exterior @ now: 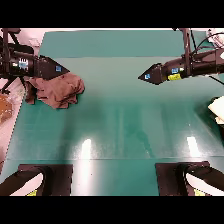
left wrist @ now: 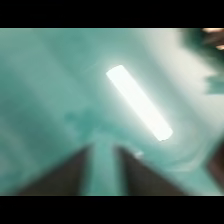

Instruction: Fold the shirts.

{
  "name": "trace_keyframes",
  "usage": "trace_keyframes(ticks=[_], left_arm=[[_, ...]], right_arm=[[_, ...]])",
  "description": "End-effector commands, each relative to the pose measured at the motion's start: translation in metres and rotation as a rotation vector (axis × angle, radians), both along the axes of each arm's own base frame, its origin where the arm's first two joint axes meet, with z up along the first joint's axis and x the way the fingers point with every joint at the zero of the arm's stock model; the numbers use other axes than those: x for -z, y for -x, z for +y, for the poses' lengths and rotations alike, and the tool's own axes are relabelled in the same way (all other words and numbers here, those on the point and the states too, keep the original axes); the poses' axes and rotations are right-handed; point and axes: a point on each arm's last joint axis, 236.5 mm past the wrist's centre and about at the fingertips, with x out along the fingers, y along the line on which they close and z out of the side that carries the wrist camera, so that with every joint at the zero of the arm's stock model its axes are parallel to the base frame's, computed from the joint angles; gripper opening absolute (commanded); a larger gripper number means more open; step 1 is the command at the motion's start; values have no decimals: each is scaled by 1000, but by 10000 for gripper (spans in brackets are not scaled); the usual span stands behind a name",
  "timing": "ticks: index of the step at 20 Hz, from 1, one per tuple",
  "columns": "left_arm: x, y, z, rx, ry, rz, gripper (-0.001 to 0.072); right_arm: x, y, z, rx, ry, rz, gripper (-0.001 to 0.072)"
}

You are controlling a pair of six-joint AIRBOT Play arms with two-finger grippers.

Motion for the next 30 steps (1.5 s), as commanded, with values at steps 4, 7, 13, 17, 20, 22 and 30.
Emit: trace_keyframes(ticks=[4, 7, 13, 17, 20, 22, 30], left_arm=[[61, -42, 149, -550, -426, 110, 617], [102, -54, 178, -633, -385, 247, 618], [163, -105, 210, -731, -121, 386, 619], [201, -122, 206, -679, -106, 424, 619], [223, -138, 203, -694, -53, 441, 618], [227, -146, 206, -710, -46, 424, 502], [96, -166, 109, -358, 342, 250, 25]], right_arm=[[-4, -8, 0, 26, -12, -26, 16], [-11, -19, -1, 61, -31, -64, 17], [-11, -19, -1, 60, -32, -63, 19], [-11, -19, -1, 61, -31, -64, 20], [-11, -20, -1, 64, -31, -66, 19], [-11, -19, -1, 62, -31, -64, 20], [-21, -33, -5, 119, -51, -108, 20]])
